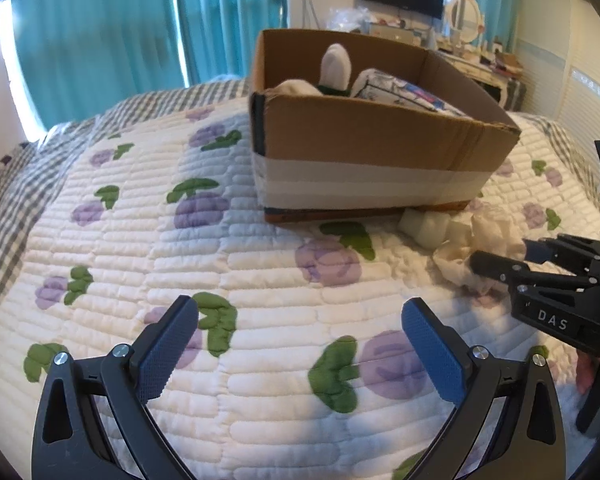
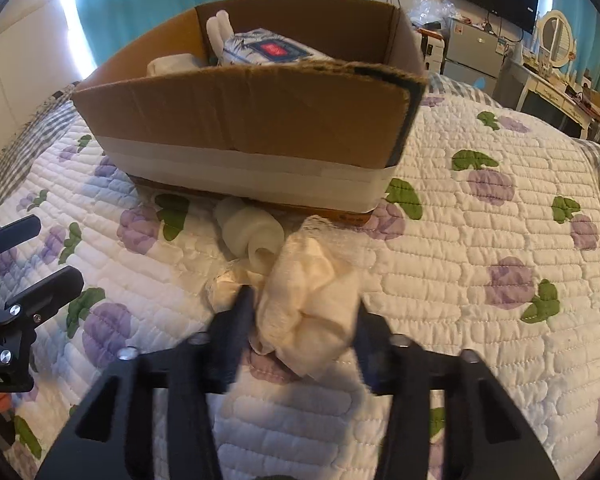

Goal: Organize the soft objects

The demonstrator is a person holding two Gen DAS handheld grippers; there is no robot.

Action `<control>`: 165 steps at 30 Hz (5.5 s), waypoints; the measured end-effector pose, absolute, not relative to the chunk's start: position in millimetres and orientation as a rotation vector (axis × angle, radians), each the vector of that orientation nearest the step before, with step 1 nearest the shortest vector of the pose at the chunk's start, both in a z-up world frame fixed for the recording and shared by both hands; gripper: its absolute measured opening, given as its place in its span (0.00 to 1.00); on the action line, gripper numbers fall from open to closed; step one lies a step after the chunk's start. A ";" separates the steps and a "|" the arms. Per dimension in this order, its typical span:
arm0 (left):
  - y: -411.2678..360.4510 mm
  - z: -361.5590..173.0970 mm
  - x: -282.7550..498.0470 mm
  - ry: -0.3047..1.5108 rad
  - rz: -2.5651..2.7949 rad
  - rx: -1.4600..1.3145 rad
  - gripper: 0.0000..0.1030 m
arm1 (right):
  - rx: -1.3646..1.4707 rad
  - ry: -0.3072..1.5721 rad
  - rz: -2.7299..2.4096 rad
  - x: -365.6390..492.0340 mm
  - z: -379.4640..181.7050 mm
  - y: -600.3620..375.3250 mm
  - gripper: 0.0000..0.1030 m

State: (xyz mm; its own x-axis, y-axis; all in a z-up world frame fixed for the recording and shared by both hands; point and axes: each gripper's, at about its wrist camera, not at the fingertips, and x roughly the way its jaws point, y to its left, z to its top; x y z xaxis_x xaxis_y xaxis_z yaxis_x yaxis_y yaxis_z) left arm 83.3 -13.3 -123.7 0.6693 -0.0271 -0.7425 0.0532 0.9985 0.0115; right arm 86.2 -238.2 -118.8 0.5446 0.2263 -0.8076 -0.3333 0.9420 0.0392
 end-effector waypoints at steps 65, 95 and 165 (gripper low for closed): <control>-71.6 -22.7 50.5 0.724 -0.203 0.082 0.28 | -0.122 0.709 0.292 38.9 36.2 -292.2 0.28; -39.9 -7.5 203.1 0.645 -0.172 0.127 0.33 | -0.176 0.597 0.366 170.9 67.1 -217.7 0.28; 19.5 0.8 27.7 0.278 0.029 0.018 1.00 | -0.046 0.355 0.201 21.3 48.5 -231.7 1.00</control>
State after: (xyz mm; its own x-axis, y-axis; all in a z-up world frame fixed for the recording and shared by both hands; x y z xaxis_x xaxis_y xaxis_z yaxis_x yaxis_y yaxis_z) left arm 27.7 19.5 0.8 0.9613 0.0309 -0.2738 -0.0258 0.9994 0.0219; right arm 21.3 -231.7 48.5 0.9181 0.1873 -0.3493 -0.2034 0.9790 -0.0097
